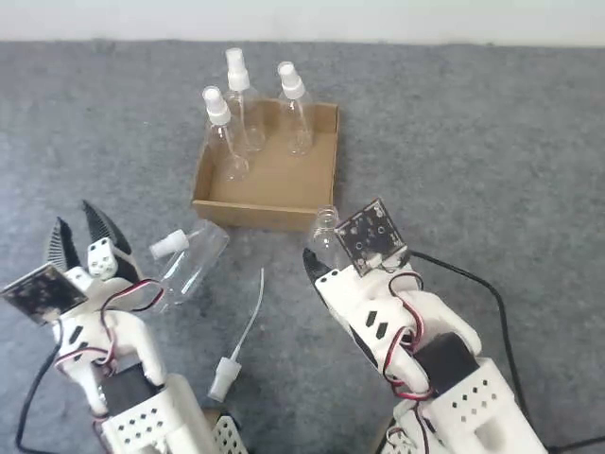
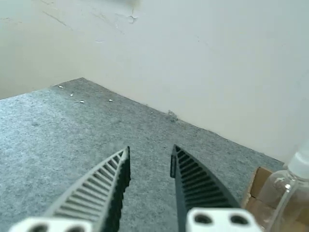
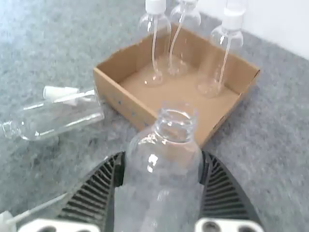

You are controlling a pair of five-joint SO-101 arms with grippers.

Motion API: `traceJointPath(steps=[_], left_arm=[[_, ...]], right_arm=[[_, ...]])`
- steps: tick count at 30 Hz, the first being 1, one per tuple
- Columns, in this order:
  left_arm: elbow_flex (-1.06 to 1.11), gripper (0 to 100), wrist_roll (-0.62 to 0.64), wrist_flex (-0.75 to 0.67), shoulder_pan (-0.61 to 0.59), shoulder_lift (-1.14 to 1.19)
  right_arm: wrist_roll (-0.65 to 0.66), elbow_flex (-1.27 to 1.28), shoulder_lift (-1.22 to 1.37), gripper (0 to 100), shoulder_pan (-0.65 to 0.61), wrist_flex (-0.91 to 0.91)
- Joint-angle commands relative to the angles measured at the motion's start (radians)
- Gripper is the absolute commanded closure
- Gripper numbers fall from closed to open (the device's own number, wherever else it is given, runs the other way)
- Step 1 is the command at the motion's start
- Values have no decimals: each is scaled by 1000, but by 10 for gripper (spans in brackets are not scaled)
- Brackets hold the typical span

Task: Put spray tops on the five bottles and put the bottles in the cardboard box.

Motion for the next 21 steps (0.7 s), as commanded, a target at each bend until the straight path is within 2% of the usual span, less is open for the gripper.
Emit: traceJointPath(steps=[1,6,11,15,21], left_arm=[[-10,866,-64,-32,41,-6],[-36,866,-115,38,74,-6],[-134,865,-114,221,80,-5],[-145,865,-117,241,106,2],[-182,865,-195,324,176,2]], right_arm=[[-11,3,-35,898,24,-51],[-11,29,-35,898,42,-84],[-11,38,-35,898,42,-85],[-9,38,-28,898,42,-85],[-6,40,-27,898,44,-85]])
